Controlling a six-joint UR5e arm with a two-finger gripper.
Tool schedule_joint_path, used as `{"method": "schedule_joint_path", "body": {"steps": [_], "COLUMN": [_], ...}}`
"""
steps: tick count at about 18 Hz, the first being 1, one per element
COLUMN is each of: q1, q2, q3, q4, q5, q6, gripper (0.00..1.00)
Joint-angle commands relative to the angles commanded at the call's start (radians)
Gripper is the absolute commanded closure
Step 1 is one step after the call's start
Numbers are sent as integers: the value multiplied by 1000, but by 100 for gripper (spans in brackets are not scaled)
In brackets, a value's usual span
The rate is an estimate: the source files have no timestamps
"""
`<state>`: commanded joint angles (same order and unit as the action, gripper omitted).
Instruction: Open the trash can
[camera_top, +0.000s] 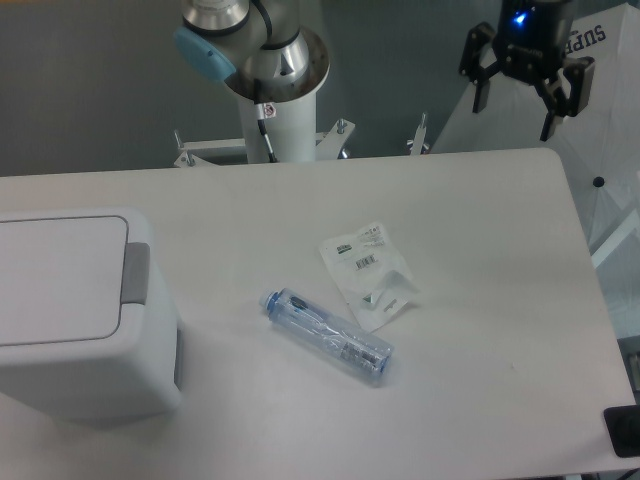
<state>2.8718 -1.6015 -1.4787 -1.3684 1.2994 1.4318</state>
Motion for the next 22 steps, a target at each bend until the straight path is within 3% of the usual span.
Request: {"method": "schedule_joint_path", "body": {"steps": [7,12,17,22], "q1": [-152,-252,-336,-402], "q2": [-14,-15,-37,-63], "q3": [0,2,-3,8], "q4": [94,95,97,176], "q5": [-2,-2,0,-3], "q6": [-459,-648,-746,-864], "gripper": [0,0,0,0]}}
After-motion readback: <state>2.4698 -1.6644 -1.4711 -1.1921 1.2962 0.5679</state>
